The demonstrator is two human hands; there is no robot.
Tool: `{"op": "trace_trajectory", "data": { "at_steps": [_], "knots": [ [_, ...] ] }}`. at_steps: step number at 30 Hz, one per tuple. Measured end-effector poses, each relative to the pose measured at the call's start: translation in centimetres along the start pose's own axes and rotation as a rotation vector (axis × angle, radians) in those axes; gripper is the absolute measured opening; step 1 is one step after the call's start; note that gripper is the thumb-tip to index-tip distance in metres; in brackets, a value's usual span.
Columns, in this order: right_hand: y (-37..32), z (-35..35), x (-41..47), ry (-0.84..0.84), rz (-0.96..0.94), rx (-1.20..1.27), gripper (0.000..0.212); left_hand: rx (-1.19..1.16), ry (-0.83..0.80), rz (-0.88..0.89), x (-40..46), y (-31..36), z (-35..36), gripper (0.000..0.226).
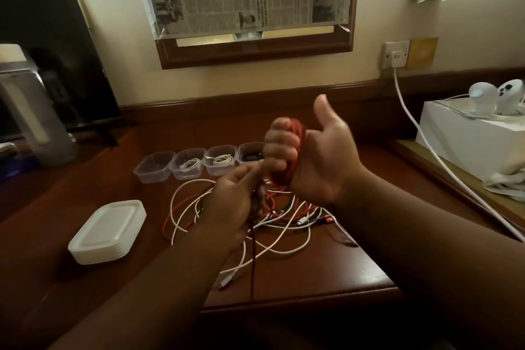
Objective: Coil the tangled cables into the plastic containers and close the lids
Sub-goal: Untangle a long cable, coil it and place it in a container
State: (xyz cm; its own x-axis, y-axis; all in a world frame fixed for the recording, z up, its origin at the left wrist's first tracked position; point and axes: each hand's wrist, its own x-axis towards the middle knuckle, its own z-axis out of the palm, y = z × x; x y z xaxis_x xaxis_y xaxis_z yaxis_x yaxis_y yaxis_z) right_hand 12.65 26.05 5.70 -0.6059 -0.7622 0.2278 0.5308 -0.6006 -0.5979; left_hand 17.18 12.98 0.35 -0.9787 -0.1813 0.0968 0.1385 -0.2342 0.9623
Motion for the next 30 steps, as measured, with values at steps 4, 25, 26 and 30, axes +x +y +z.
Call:
{"op": "trace_trajectory", "data": {
  "at_steps": [4, 25, 26, 30],
  "knots": [
    [-0.7, -0.9, 0.8, 0.247, -0.442, -0.564, 0.059, 0.427, -0.110, 0.040, -0.9, -0.4, 0.1, 0.016],
    [-0.4, -0.6, 0.3, 0.263, -0.435, -0.496, 0.055, 0.562, -0.103, 0.144, -0.8, -0.3, 0.3, 0.018],
    [-0.6, -1.1, 0.3, 0.339, -0.513, -0.778, 0.051, 0.692, -0.115, 0.205, -0.8, -0.1, 0.1, 0.016],
    [-0.2, -2.3, -0.2, 0.498, -0.309, -1.850, 0.050, 0.957, -0.090, 0.510, 0.1, 2.2, -1.4, 0.011]
  ]
}}
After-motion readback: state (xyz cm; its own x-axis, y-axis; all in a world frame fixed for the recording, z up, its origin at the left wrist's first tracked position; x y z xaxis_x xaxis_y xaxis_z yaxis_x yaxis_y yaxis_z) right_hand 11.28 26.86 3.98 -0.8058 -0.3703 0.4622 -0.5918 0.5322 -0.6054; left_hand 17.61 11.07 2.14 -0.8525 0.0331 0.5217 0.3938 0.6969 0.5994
